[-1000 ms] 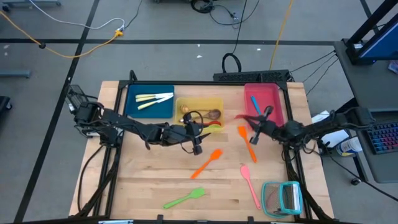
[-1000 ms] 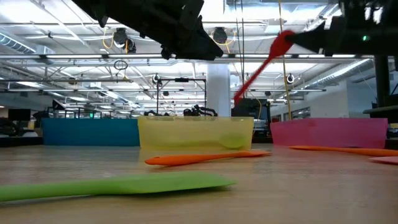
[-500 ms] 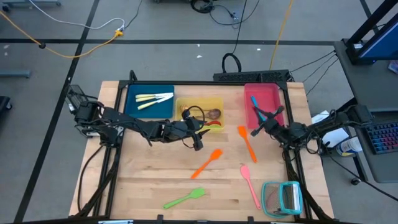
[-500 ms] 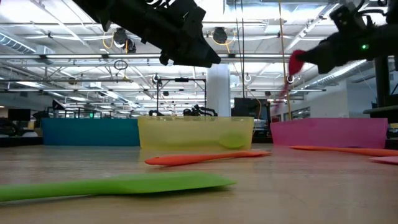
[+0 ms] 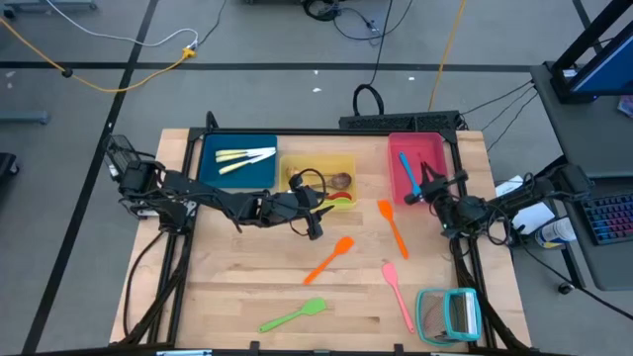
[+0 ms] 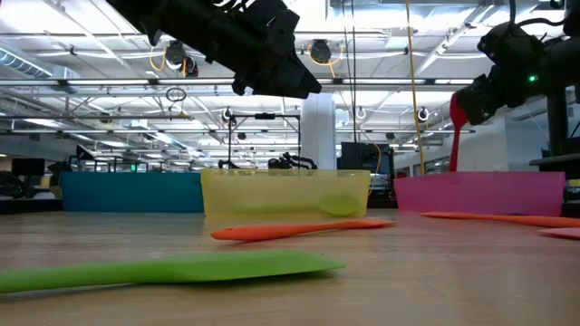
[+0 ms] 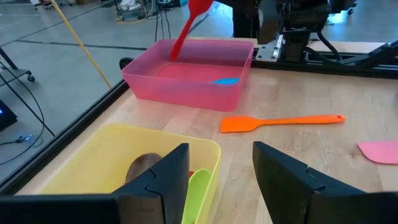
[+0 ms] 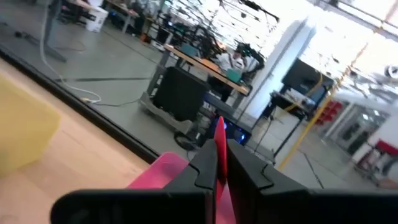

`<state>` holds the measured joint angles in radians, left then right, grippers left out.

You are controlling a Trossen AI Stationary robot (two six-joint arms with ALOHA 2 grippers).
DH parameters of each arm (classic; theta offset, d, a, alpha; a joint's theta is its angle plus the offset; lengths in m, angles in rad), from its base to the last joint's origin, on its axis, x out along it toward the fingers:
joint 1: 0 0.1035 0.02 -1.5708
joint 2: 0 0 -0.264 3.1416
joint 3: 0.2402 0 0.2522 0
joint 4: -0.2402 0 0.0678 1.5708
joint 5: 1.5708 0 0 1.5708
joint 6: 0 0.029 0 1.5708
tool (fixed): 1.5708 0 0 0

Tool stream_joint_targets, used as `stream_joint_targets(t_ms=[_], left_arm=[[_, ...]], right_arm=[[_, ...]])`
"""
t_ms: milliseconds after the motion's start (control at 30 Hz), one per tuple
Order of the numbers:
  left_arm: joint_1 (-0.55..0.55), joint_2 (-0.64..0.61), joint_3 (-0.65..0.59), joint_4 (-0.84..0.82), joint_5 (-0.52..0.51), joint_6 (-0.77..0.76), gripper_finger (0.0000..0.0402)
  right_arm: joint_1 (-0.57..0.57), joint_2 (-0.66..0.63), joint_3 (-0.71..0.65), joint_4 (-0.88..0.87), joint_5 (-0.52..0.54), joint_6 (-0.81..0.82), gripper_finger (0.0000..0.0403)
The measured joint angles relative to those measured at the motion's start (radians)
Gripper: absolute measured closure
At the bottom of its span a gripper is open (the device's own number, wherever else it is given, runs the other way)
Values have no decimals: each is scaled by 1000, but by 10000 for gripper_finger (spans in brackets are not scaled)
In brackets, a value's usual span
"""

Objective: Pick & Place Kitchen Items
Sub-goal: Put the red spatula into the red bin

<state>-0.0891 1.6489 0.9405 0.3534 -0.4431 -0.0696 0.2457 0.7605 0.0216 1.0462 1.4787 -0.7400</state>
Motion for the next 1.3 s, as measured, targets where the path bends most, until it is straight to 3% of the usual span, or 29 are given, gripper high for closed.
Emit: stream_joint_targets(t_ms=[133, 433, 567, 833, 1067, 1300], left_arm=[[0, 0, 0, 0, 0, 0, 220], [0, 0, 0, 1, 1, -42, 220], [0, 0, 0, 1, 21, -45, 220], [0, 0, 0, 1, 35, -45, 220], [-1, 0, 0, -1, 35, -46, 220], [-2, 0, 0, -12, 36, -68, 220]], right_arm=[[-33, 3, 0, -41, 11, 106, 392], [-124, 3, -1, -395, 10, 484, 363], [-137, 3, -1, -474, 5, 605, 362], [-138, 3, -1, -444, -256, 602, 318], [-138, 3, -1, -437, -250, 571, 264], [-138, 3, -1, -399, -253, 575, 248]])
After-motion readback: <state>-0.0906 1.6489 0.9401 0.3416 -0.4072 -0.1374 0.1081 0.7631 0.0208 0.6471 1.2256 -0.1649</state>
